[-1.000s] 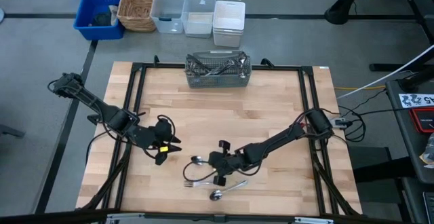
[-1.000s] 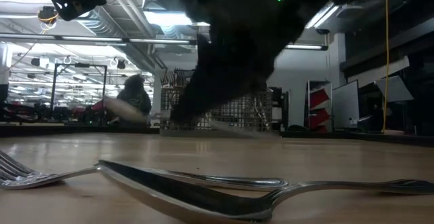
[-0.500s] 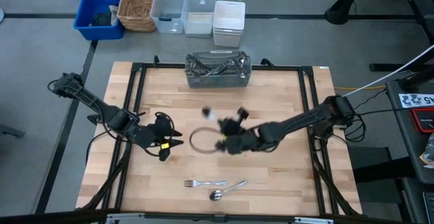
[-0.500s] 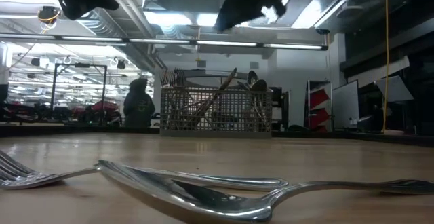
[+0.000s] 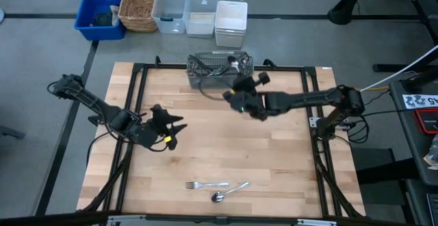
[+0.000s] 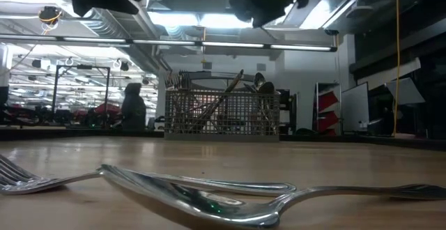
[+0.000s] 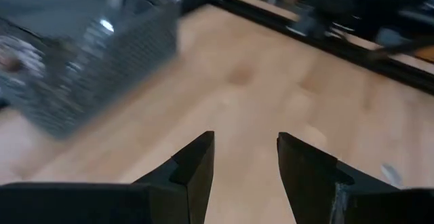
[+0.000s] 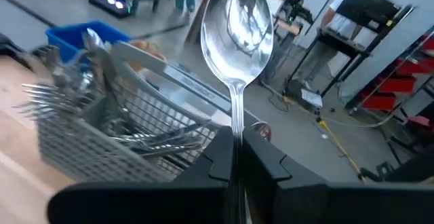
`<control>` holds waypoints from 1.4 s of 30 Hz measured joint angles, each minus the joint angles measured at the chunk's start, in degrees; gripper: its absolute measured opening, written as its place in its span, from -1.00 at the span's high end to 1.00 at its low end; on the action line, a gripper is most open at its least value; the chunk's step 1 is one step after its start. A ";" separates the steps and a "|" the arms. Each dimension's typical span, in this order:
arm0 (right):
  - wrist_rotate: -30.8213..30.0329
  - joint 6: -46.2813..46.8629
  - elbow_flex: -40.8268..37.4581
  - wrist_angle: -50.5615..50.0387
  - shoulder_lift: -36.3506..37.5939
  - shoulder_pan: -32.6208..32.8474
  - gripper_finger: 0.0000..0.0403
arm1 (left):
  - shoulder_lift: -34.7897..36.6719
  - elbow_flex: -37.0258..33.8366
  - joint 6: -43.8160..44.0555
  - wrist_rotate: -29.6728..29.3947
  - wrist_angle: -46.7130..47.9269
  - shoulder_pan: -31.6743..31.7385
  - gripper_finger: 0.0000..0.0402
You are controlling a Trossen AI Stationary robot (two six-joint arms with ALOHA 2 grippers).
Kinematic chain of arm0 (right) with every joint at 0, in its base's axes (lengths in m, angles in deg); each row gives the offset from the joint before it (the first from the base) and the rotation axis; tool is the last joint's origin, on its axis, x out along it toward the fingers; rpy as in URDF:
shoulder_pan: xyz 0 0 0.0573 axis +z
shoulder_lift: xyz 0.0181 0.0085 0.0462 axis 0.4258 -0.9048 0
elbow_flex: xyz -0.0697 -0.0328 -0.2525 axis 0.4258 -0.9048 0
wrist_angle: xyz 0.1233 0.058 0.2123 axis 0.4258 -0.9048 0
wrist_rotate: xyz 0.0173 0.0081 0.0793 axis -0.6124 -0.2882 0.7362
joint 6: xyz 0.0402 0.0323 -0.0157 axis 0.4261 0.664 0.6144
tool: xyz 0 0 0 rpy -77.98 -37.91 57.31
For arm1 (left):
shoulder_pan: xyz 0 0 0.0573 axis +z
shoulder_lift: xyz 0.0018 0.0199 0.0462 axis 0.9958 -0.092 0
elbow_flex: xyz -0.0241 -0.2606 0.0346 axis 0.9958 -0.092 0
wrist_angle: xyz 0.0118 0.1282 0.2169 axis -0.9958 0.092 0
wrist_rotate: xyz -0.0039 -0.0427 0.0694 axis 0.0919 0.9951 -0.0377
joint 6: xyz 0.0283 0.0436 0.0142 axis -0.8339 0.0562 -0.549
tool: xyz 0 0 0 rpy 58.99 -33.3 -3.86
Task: Sort silverware
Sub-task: Put the silver spoon into the dishwasher utensil holder
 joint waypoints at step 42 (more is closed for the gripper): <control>44.04 -18.68 -43.90 91.40 0.00 -31.39 0.90 | -0.02 0.00 -29.38 21.08 -9.05 59.26 0.26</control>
